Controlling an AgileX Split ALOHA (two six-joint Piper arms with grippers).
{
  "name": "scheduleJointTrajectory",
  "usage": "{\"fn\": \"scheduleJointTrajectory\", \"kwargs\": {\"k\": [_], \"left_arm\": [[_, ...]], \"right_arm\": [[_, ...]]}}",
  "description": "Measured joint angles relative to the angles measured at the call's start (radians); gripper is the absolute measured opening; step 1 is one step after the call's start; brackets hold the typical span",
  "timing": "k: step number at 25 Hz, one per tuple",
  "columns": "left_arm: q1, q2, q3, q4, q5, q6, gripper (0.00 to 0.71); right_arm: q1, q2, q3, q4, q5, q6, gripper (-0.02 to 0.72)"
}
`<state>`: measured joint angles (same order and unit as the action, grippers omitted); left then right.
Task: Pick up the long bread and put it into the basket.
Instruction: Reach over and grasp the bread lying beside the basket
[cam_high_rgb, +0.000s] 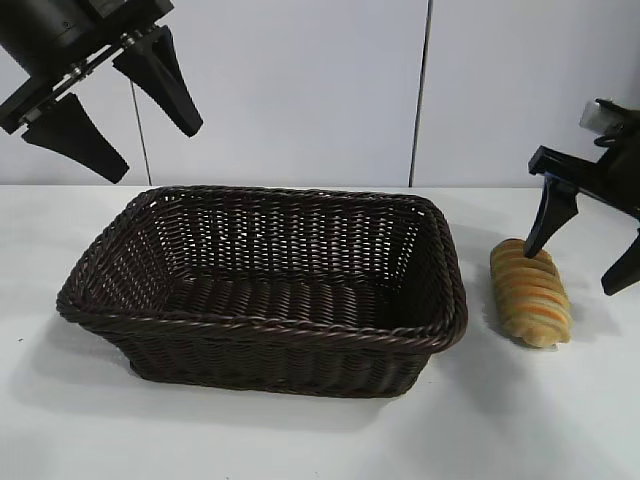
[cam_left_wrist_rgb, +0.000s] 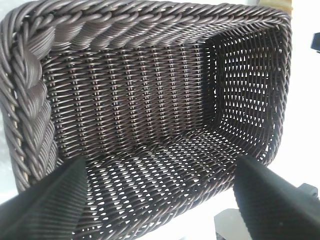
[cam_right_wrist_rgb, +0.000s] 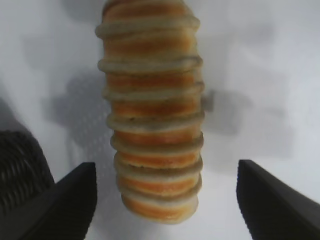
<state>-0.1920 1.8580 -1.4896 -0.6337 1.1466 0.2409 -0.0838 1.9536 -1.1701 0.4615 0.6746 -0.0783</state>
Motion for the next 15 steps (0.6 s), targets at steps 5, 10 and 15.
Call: {"fn": "scheduleJointTrajectory", "kwargs": {"k": [5,10,15], "left_arm": [[0.000,0.000,0.000,-0.001,0.000,0.000,0.583],[0.000,0.000,0.000,-0.010,0.000,0.000,0.583],[0.000,0.000,0.000,-0.012,0.000,0.000,0.583]], "right_arm": [[0.000,0.031,-0.001,0.021,-0.016,0.000,0.519],[0.000,0.031,-0.001,0.030,-0.035,0.000,0.421],[0.000,0.031,-0.001,0.031,-0.062,0.000,0.277]]}}
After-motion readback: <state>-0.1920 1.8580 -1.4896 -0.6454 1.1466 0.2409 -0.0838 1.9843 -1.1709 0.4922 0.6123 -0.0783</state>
